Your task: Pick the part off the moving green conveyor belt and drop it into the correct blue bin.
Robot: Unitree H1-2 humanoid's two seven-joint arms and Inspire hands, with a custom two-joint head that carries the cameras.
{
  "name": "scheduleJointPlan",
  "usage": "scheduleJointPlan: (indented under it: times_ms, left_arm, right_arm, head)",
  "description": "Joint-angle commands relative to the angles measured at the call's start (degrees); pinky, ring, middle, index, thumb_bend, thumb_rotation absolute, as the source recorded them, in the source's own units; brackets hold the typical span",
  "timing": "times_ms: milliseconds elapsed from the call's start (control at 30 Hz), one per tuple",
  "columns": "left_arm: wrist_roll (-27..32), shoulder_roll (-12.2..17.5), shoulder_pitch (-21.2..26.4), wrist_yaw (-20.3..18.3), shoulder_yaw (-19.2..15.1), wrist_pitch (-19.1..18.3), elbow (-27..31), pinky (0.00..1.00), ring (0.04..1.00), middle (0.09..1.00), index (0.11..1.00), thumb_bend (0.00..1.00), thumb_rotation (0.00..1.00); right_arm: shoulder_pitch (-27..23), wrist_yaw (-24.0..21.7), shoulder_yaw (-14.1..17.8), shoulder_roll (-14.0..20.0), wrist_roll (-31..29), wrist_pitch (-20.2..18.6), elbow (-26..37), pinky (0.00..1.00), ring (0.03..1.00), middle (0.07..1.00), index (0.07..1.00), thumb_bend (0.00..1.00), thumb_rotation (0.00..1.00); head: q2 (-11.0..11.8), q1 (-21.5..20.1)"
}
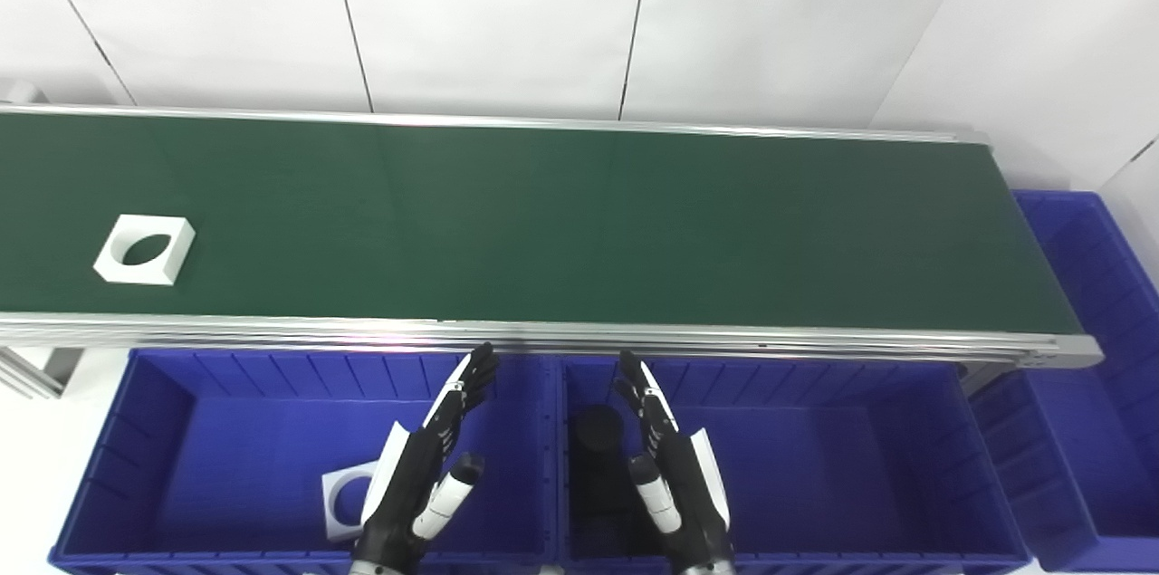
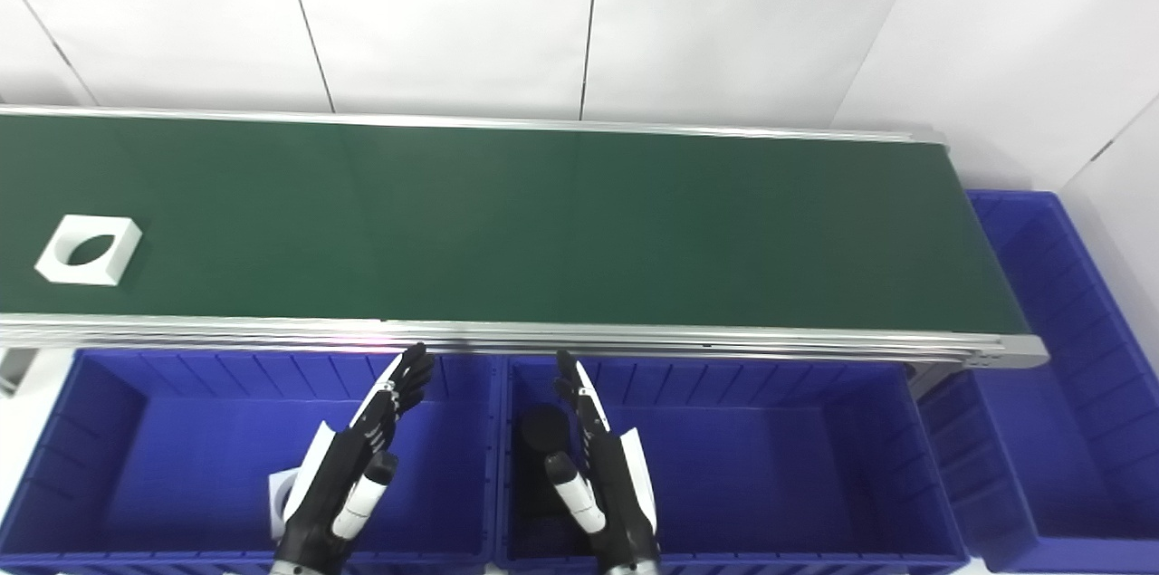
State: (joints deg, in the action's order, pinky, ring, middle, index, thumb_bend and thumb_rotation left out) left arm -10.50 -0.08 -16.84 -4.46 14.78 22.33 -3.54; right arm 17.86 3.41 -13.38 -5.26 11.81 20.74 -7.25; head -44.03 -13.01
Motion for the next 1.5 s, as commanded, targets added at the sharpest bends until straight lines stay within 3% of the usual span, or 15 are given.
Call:
scheduleJointPlan:
  times_ms: [0,333,500,1000,1467]
  left_arm:
    - [-0.14,-0.12,0.54,0.17,0.24,1.12,1.42,0.93,0.937,0.938,0.948,0.66,1.00]
    - [-0.20,-0.09,0.42,0.08,0.31,0.68,1.74,0.92,0.936,0.938,0.947,0.68,1.00]
    - [-0.95,-0.15,0.59,0.50,0.37,1.46,0.69,0.92,0.927,0.934,0.947,0.68,1.00]
    - [-0.66,-0.77,1.65,0.99,0.65,4.20,-4.95,0.90,0.931,0.933,0.941,0.75,0.99]
    - [-1.45,-0.88,2.00,3.39,2.21,4.58,-6.67,0.88,0.917,0.919,0.920,0.77,0.96]
  right_arm:
    - [0.10,0.51,-0.98,-1.91,-0.01,1.96,1.19,0.98,0.942,0.967,0.967,0.96,1.00]
    - [0.23,0.69,-0.93,-1.99,-0.02,2.21,1.13,0.98,0.941,0.964,0.963,0.96,1.00]
    - [-0.01,0.56,-0.87,-1.72,-0.45,3.47,-0.15,0.98,0.945,0.967,0.965,0.95,1.00]
    - [-1.26,1.21,-1.28,0.19,-2.49,6.18,-5.78,1.00,0.971,0.977,0.972,0.94,1.00]
    - [-1.22,2.90,-2.69,2.07,-2.94,6.18,-6.02,1.00,0.975,0.981,0.976,0.94,1.00]
  head:
    - [-0.05,0.06]
    - [0.10,0.12]
    - [1.48,0.82]
    - [8.75,3.99]
    - [9.67,7.90]
